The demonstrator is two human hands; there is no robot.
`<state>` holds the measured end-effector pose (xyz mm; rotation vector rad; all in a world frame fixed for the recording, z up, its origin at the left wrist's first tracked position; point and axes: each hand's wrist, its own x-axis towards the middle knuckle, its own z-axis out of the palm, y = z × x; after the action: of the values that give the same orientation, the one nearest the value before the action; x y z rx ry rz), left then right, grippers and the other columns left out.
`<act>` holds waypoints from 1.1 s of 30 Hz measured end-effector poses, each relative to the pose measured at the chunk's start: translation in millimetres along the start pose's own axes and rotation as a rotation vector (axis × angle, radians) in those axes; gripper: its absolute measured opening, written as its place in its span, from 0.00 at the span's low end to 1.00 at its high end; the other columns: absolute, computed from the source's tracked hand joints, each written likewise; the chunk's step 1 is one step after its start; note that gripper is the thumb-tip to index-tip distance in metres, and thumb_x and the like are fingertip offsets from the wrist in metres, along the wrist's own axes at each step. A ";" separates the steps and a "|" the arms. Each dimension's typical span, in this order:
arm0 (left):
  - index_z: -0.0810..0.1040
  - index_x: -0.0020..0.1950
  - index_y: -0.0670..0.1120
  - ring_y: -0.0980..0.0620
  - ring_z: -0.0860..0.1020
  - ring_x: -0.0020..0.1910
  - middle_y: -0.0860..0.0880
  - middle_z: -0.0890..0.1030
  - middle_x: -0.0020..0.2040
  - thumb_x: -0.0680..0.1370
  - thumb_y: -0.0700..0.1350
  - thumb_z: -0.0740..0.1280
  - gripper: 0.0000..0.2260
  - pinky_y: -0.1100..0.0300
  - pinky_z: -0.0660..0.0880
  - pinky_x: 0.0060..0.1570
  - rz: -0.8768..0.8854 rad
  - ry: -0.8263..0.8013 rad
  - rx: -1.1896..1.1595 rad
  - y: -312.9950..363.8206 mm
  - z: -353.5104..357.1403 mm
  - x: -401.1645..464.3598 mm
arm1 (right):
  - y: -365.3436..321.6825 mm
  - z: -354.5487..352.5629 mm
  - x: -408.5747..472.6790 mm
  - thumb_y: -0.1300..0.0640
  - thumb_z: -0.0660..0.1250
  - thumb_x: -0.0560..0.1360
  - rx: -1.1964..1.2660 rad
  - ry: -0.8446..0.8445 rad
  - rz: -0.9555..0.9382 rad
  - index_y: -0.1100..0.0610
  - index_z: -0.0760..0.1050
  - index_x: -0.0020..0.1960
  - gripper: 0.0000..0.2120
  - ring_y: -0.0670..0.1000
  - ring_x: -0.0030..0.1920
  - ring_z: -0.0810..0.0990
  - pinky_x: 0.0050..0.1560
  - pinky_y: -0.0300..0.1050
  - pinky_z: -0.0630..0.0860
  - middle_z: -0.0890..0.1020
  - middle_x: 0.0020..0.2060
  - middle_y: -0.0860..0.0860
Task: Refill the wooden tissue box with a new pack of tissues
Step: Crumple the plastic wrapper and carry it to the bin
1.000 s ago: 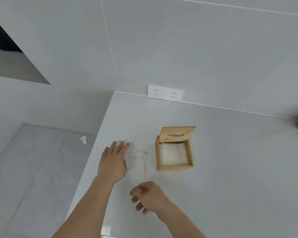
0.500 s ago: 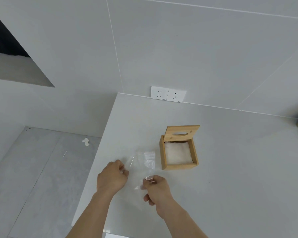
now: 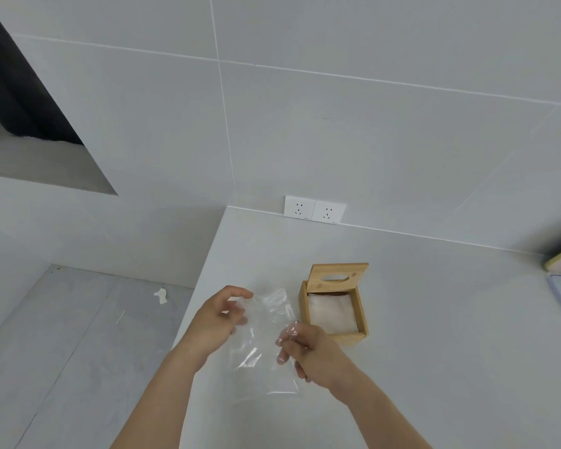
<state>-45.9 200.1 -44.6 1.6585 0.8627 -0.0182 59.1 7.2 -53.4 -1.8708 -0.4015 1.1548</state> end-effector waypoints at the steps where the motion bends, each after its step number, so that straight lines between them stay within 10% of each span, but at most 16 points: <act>1: 0.82 0.48 0.60 0.50 0.87 0.48 0.48 0.84 0.53 0.82 0.42 0.63 0.13 0.51 0.79 0.55 0.009 0.005 0.001 1.8 -1.3 -0.6 | -0.2 -5.0 -1.4 0.62 0.62 0.81 -0.011 0.002 -0.004 0.58 0.79 0.49 0.08 0.47 0.25 0.71 0.26 0.35 0.68 0.86 0.36 0.50; 13: 0.87 0.46 0.57 0.54 0.85 0.46 0.56 0.87 0.49 0.81 0.43 0.68 0.11 0.58 0.77 0.50 0.138 -0.195 0.390 36.7 -44.1 -12.8 | -10.6 -50.1 -16.5 0.56 0.66 0.81 -0.132 0.106 -0.053 0.55 0.78 0.42 0.09 0.42 0.27 0.71 0.34 0.35 0.69 0.81 0.31 0.44; 21: 0.84 0.39 0.49 0.52 0.84 0.44 0.51 0.88 0.47 0.74 0.48 0.65 0.09 0.58 0.77 0.50 -0.010 -0.333 0.198 50.7 -43.1 -22.9 | -20.1 -49.4 -17.4 0.57 0.67 0.81 -0.085 0.212 -0.023 0.53 0.80 0.42 0.09 0.45 0.40 0.76 0.42 0.35 0.71 0.83 0.41 0.47; 26: 0.82 0.32 0.46 0.53 0.80 0.33 0.51 0.87 0.37 0.83 0.52 0.64 0.22 0.54 0.79 0.45 0.100 -0.044 0.086 32.4 -28.7 -20.9 | -23.1 -45.5 -23.2 0.56 0.69 0.80 0.000 0.173 0.025 0.54 0.80 0.40 0.09 0.43 0.34 0.78 0.36 0.36 0.70 0.84 0.36 0.48; 33: 0.77 0.62 0.56 0.52 0.86 0.45 0.48 0.85 0.52 0.81 0.50 0.68 0.10 0.54 0.81 0.53 0.177 0.258 -0.232 19.7 -8.2 -18.0 | -34.1 -35.5 -22.1 0.62 0.65 0.81 0.174 0.182 -0.030 0.58 0.81 0.47 0.07 0.44 0.32 0.82 0.28 0.39 0.69 0.84 0.38 0.51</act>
<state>-51.9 197.3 -17.5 1.5307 0.8711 0.4112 83.1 -6.0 -7.0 -1.7929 -0.2189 0.9581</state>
